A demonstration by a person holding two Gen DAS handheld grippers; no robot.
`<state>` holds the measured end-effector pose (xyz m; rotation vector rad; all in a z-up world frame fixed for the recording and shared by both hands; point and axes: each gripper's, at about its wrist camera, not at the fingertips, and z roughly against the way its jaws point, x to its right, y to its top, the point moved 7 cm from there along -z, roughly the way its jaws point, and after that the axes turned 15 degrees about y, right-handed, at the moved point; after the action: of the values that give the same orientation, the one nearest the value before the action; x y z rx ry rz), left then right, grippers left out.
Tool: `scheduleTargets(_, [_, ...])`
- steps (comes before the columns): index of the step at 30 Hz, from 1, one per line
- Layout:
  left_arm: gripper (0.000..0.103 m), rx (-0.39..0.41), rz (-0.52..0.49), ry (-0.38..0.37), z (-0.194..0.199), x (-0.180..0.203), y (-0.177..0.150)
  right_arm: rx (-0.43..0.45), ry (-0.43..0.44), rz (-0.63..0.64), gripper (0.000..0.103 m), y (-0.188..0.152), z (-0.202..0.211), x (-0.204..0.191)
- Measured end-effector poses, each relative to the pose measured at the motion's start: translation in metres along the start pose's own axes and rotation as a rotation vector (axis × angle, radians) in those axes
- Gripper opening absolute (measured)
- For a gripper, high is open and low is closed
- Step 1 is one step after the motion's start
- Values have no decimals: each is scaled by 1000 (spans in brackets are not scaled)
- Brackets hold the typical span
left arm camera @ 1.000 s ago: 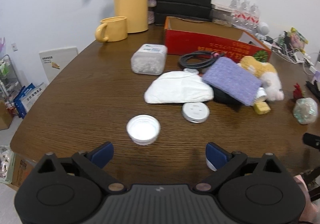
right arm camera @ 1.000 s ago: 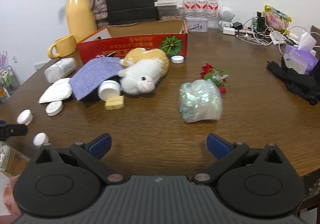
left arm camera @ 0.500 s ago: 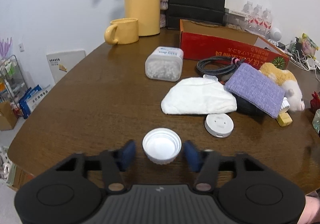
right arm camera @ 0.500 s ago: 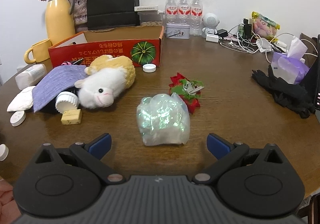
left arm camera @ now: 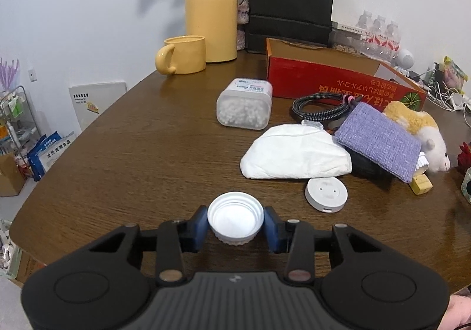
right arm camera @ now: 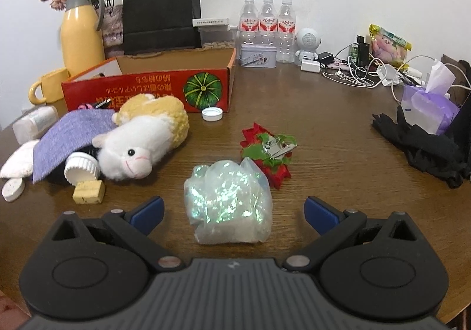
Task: Organize objects
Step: 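Grasp the white bottle cap with the left tool while the right tool grasps the clear plastic bag, then carry the cap and bag into the cardboard box and open both tools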
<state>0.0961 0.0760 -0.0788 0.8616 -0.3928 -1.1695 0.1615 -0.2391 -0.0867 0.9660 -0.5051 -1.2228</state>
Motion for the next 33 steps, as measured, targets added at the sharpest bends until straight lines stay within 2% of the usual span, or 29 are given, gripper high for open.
scheduleTargets(1, [39, 4, 2, -2, 1, 0, 1, 8, 8, -1, 93, 1, 1, 0])
scheduleTargets(2, [39, 8, 3, -3, 2, 0, 1, 14, 20, 2, 74, 1, 2, -1])
scheduleTargets(4, [39, 15, 5, -6, 2, 0, 3, 18, 54, -1, 53, 2, 3, -3])
scheduleTargets(6, [39, 24, 7, -12, 4, 0, 5, 25, 73, -6, 49, 2, 6, -5])
scheduleTargets(12, [39, 59, 6, -33, 9, 5, 16, 84, 94, 32, 46, 9, 20, -16])
scheduleTargets(18, [39, 134, -2, -72, 18, 22, 45, 125, 129, 54, 46, 26, 22, -28])
scheduleTargets(27, [39, 175, -14, -147, 10, 66, 107, 161, 186, 131, 45, 70, -5, -56])
scheduleTargets(33, [39, 191, -19, -162, -9, 92, 148, 177, 194, 179, 44, 103, -31, -60])
